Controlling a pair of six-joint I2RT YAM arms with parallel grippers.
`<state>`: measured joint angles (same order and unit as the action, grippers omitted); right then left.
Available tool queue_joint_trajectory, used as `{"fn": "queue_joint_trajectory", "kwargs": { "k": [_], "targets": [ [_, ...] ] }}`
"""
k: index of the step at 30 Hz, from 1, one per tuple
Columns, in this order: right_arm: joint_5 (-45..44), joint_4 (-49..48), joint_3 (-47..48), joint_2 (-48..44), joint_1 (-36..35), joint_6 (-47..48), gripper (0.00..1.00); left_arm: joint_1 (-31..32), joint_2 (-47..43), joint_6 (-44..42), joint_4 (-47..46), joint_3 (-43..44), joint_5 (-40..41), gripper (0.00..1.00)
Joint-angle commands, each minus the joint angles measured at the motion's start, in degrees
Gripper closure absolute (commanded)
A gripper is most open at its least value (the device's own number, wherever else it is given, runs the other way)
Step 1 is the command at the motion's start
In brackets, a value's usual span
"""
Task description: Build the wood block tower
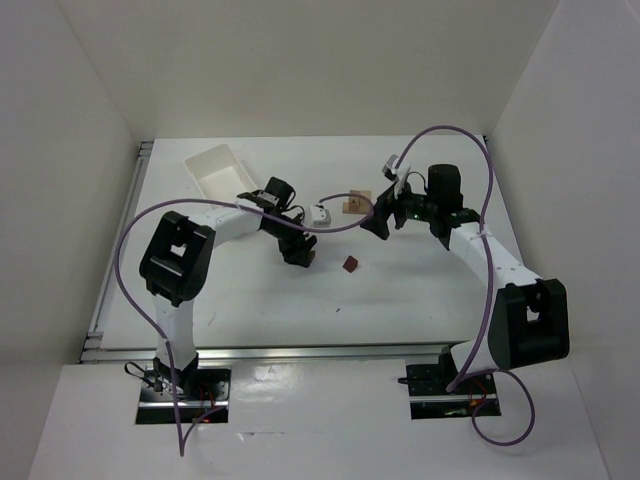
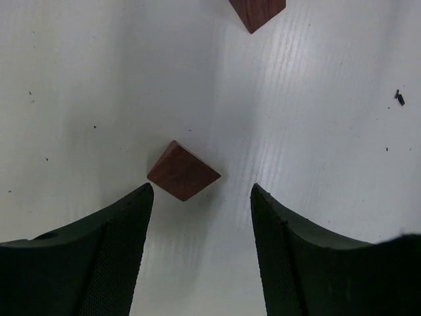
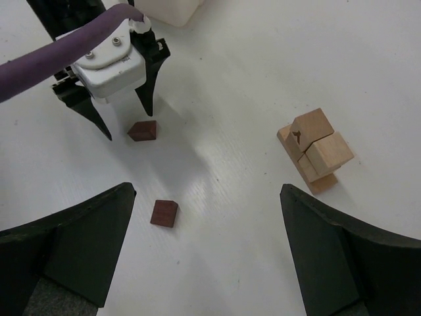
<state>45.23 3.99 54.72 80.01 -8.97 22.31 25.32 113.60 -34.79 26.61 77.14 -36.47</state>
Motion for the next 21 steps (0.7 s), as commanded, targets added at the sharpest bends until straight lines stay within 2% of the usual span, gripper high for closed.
{"fn": "queue_joint_trajectory", "kwargs": {
  "k": [1, 8, 16, 21],
  "targets": [
    [1.88, -1.62, 0.3, -1.34, 0.1, -0.85, 0.0, -0.01, 0.39, -3.18, 0.99, 2.74, -4.58, 0.33],
    [1.88, -0.56, 0.3, -1.35, 0.1, -0.34, 0.0, 0.52, 4.69, -3.72, 3.62, 6.09, -1.94, 0.35],
    [1.35, -0.56, 0.3, -3.1, 0.1, 0.19, 0.0, 1.05, 5.4, -3.71, 4.15, 6.7, -1.94, 0.35],
    [0.29, -0.56, -0.92, -3.63, 0.1, 0.19, 0.0, 3.15, 9.0, -3.72, 8.01, 11.19, 0.6, 0.42]
  ]
}}
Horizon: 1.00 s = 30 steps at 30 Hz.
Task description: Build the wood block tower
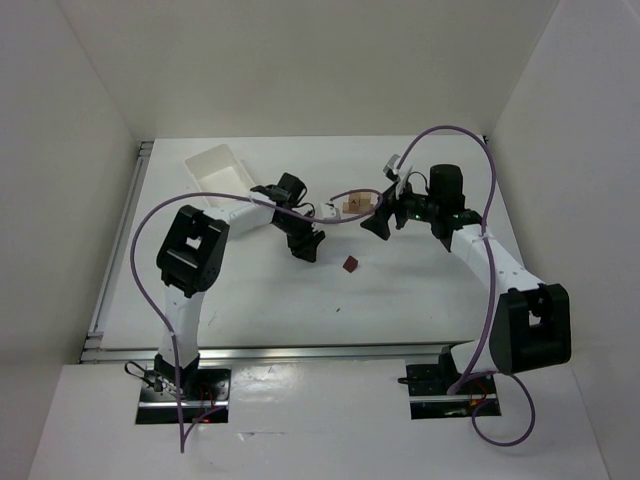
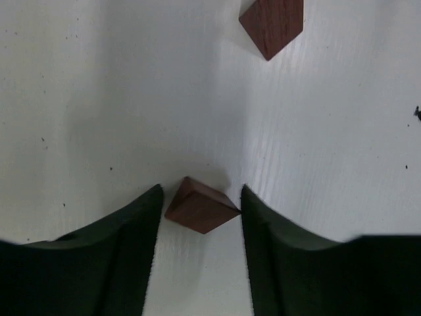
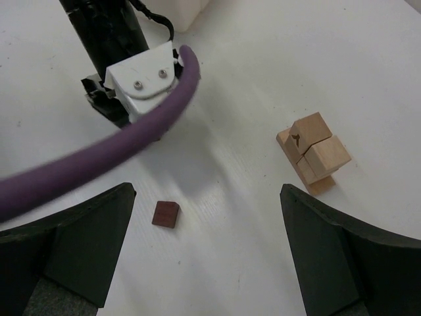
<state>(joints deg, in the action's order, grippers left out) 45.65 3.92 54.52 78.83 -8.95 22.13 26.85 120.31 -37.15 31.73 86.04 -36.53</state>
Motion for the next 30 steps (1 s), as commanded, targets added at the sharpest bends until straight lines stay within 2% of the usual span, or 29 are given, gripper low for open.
{"fn": "queue_joint_trajectory", "kwargs": {
  "k": [1, 4, 6, 10, 17, 21, 27, 30],
  "targets": [
    [-0.12, -0.5, -0.73, -2.97, 0.07, 0.37, 0.0, 1.63, 2.3, -1.35, 2.9, 2.81, 1.72, 0.49],
    [0.49, -0.5, -0.73, -2.98, 0.07, 0.37, 0.0, 1.63, 3.0, -0.12, 2.2, 2.3, 3.05, 0.52],
    [0.49, -0.5, -0.73, -3.5, 0.07, 0.37, 0.0, 1.63, 0.64, 1.45, 0.36, 0.54, 2.34, 0.62],
    [-0.03, -1.02, -0.73, -3.5, 0.07, 0.9, 0.0, 2.15, -3.58, 5.22, -4.03, -2.8, 1.47, 0.71],
    [-0.65, -1.02, -0.73, -3.5, 0.07, 0.37, 0.0, 2.15, -4.65, 8.49, -4.57, -2.19, 3.3, 0.79],
    [-0.65, -1.02, -1.26, -3.5, 0.07, 0.37, 0.0, 2.15, -4.65, 12.44, -5.18, -1.24, 5.51, 0.89],
    [-1.35, -2.95, -2.05, -4.12, 0.07, 0.37, 0.0, 4.0, -10.09, 15.35, -10.27, 0.01, 14.64, 0.93],
    [-5.11, -6.2, -4.59, -6.05, 0.07, -0.95, 0.0, 4.0, -10.1, 12.72, -10.9, 4.47, 15.26, 0.94]
  ]
}}
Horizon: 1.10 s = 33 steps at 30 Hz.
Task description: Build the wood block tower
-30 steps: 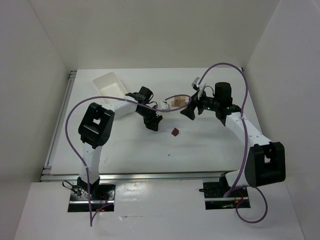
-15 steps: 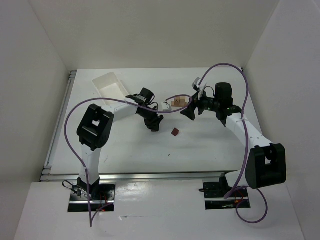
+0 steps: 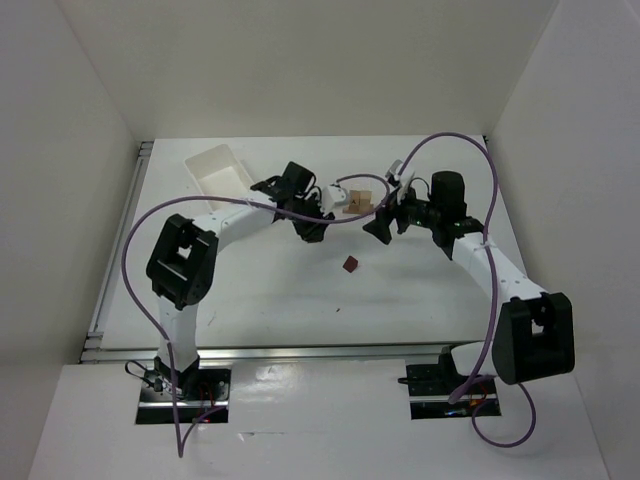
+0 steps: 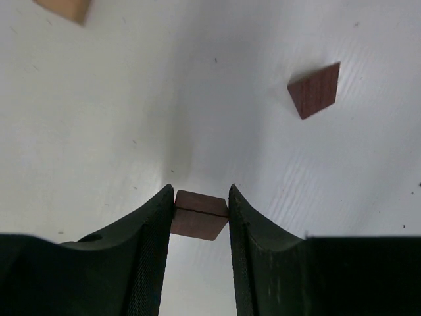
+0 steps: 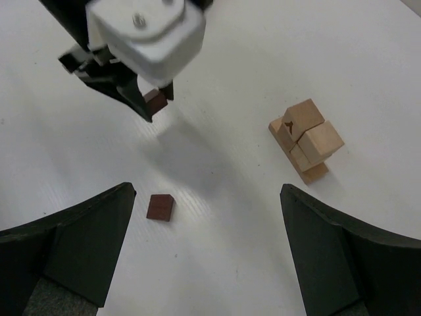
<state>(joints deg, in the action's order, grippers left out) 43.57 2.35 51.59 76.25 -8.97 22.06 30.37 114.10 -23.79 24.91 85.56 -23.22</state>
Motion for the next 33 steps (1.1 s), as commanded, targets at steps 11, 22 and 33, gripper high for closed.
{"fn": "queue_joint_trajectory", "kwargs": {
  "k": [11, 22, 33],
  "targets": [
    [-11.32, -12.9, -6.15, -9.36, 8.17, -4.93, 0.0, -0.05, 9.36, -8.19, 2.33, 33.67, -7.87, 0.94],
    [-13.61, -10.96, -4.66, -7.35, 12.66, -0.36, 0.0, -0.05, 15.44, -8.28, -0.21, 42.84, -14.12, 0.94],
    [-2.0, -6.92, -0.79, 1.36, 12.66, 2.02, 0.0, 1.8, 20.28, -14.0, 1.37, 46.8, -14.22, 0.93]
  ]
}}
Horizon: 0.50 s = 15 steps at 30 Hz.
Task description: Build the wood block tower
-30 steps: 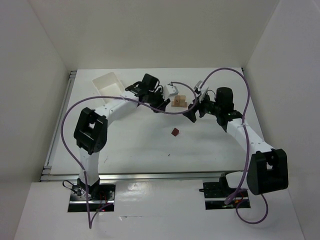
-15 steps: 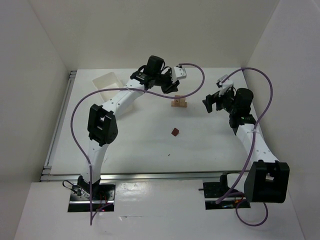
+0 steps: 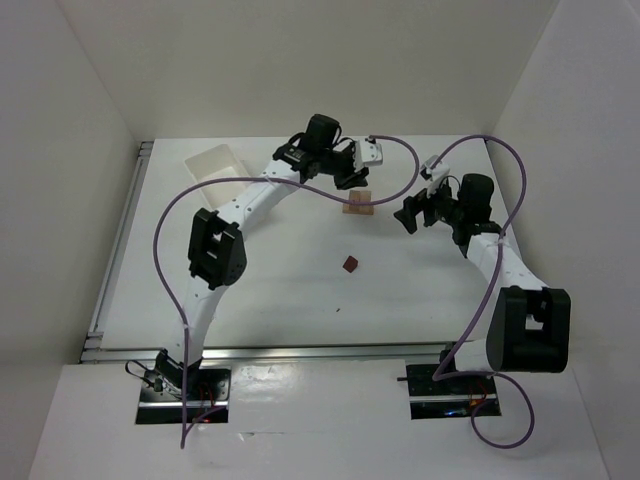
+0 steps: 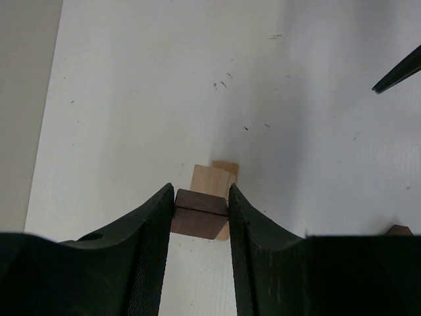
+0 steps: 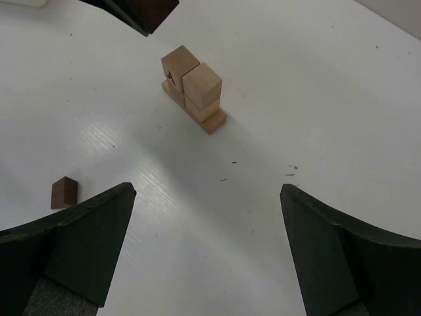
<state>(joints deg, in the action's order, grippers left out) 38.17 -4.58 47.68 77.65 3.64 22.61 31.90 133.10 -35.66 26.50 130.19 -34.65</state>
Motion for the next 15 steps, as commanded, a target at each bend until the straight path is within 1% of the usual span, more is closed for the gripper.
{"fn": "queue_joint_trajectory", "kwargs": {
  "k": [1, 5, 15],
  "targets": [
    [2.62, 0.01, 3.12, -0.04, 0.05, 1.99, 0.0, 0.27, 1.9, -2.13, -0.22, 2.17, -2.79, 0.93],
    [0.77, 0.01, 3.12, -0.04, 0.05, 2.61, 0.0, 0.27, 3.22, -2.13, -0.22, 2.17, -2.79, 0.93],
    [0.15, 1.68, 3.65, 1.1, 0.05, 2.61, 0.0, 0.8, 4.98, -3.01, -0.4, 2.17, -1.56, 0.93]
  ]
}}
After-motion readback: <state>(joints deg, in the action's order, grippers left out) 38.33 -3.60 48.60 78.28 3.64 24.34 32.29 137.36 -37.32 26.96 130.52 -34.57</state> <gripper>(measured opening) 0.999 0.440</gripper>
